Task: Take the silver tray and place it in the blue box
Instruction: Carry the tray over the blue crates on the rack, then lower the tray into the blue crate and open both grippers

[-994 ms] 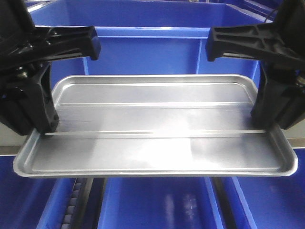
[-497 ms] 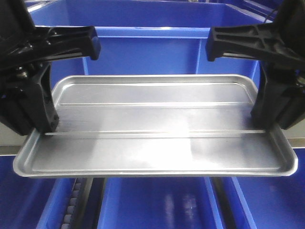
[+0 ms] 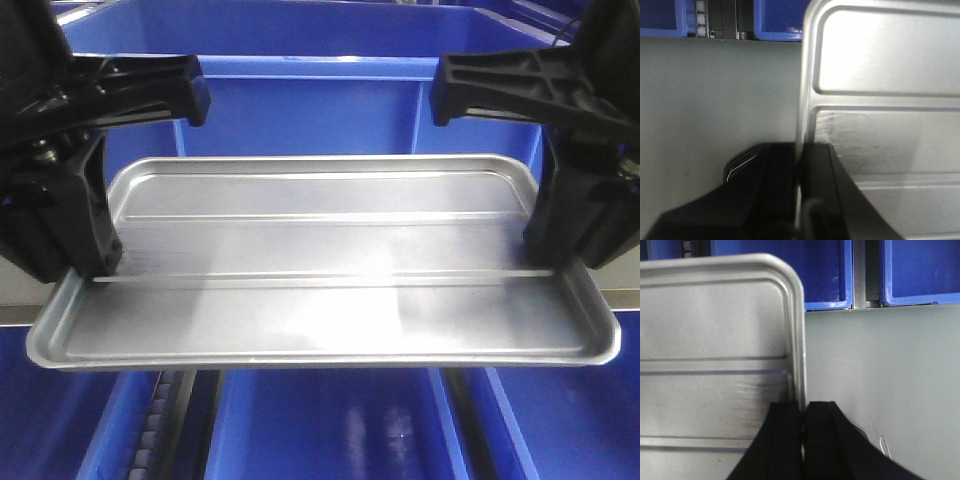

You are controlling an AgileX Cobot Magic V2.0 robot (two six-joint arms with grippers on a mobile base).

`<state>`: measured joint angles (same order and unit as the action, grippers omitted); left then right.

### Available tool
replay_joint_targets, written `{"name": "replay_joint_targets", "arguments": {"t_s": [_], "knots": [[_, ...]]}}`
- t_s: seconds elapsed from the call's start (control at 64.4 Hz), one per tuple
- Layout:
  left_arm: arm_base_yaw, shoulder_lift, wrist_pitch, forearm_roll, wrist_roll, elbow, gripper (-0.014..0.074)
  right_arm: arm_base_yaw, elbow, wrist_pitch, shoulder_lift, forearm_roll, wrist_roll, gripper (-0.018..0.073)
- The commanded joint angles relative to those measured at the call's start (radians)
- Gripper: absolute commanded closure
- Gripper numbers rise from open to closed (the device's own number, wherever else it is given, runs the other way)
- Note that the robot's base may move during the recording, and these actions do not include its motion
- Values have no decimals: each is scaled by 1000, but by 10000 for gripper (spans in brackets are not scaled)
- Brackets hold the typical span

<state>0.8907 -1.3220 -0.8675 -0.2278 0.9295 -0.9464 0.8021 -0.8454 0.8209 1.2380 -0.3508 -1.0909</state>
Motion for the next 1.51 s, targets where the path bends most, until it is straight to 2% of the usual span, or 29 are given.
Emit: {"name": "replay_joint_targets", "arguments": {"t_s": [0.0, 0.062, 0.14, 0.295, 0.388, 0.466, 0.652, 0.808, 0.916, 1.072, 1.32, 1.491], "knots": [[-29, 31, 19, -18, -40, -71, 602, -3, -70, -28, -27, -44, 49, 508], [-74, 31, 17, 5, -117, -122, 602, -10, -126, -26, -26, -40, 104, 508], [-142, 30, 23, 74, -249, -194, 602, -34, -188, -27, -17, -27, 156, 508], [-271, -7, 33, 203, -469, -341, 602, -118, -363, -35, 40, 40, 300, 508], [-329, -52, 36, 277, -579, -457, 602, -172, -494, -33, 94, 102, 416, 508], [-351, -98, 40, 313, -644, -544, 602, -209, -608, -33, 147, 138, 487, 508], [-402, -239, 125, 313, -692, -762, 602, -293, -833, -72, 307, 145, 558, 508], [-439, -347, 264, 309, -724, -828, 602, -345, -923, -179, 426, 144, 558, 508], [-458, -400, 354, 309, -724, -828, 602, -366, -925, -289, 481, 134, 558, 508], [-466, -459, 379, 297, -724, -828, 602, -386, -925, -373, 559, 114, 558, 508], [-466, -495, 383, 297, -724, -828, 602, -392, -925, -394, 590, 107, 558, 508], [-466, -495, 430, 297, -724, -828, 602, -392, -925, -394, 590, 101, 558, 508]]}}
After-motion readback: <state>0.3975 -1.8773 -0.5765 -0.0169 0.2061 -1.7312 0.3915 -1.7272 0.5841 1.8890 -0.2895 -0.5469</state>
